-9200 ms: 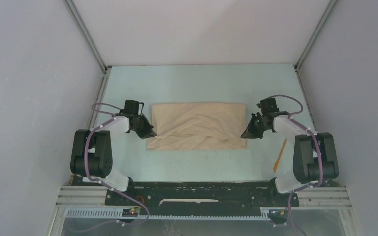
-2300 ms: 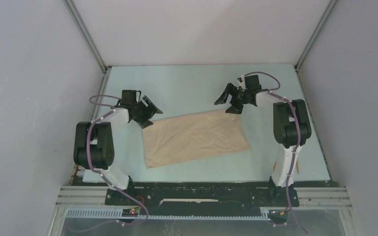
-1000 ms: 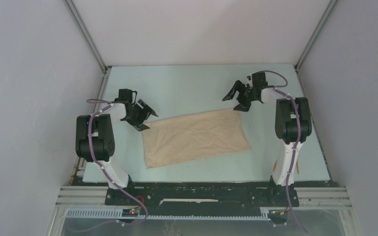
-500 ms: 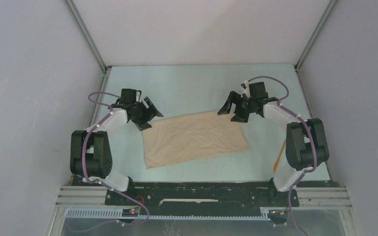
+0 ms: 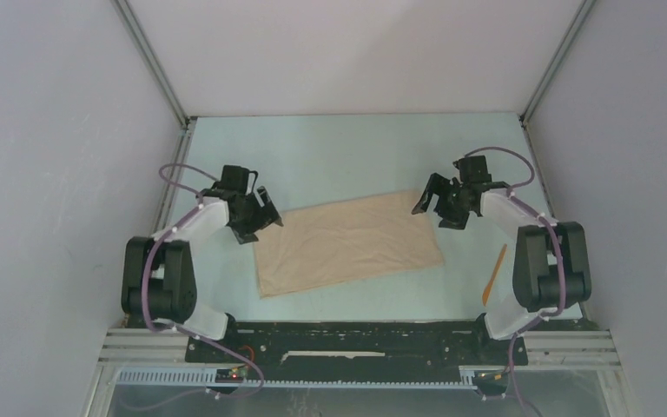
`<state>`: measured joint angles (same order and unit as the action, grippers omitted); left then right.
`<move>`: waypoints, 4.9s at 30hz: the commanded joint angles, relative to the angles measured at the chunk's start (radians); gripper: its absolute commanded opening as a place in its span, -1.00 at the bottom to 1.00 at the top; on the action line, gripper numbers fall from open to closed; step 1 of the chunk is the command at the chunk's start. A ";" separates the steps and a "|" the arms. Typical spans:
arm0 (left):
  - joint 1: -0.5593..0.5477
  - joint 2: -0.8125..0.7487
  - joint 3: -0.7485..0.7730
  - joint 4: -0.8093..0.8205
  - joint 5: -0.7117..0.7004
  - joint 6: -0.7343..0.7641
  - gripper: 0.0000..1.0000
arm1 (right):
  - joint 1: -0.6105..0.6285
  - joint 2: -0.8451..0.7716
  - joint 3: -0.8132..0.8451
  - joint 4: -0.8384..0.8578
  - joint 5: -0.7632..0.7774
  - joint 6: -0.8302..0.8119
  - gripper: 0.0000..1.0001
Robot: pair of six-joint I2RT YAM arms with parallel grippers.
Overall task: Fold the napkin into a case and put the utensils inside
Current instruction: Smooth out the rectangle-folded napkin at the center of the board, then pick up the rectangle-folded napkin from the center of the board.
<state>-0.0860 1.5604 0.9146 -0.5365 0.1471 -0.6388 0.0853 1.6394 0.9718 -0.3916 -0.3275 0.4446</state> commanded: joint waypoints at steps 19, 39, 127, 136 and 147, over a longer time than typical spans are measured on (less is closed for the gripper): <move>-0.181 -0.350 -0.364 -0.041 -0.223 -0.252 0.74 | -0.101 -0.134 -0.296 0.148 -0.167 0.084 0.97; -0.310 -0.545 -0.451 -0.012 -0.049 -0.284 0.72 | 0.099 -0.201 -0.289 0.179 -0.275 0.159 0.99; -0.371 -0.703 -0.060 -0.251 -0.055 0.095 0.76 | 0.286 0.328 0.331 -0.367 0.444 -0.166 -0.49; -0.365 -0.711 -0.065 -0.254 -0.043 0.100 0.76 | 0.242 0.303 0.333 -0.463 0.605 -0.244 -1.00; -0.365 -0.739 -0.089 -0.253 -0.004 0.094 0.76 | 0.077 0.257 0.356 -0.516 0.811 -0.326 -1.00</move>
<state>-0.4568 0.8570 0.8192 -0.7959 0.1181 -0.5655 0.2073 1.9396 1.3167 -0.8658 0.3103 0.1749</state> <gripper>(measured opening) 0.879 0.009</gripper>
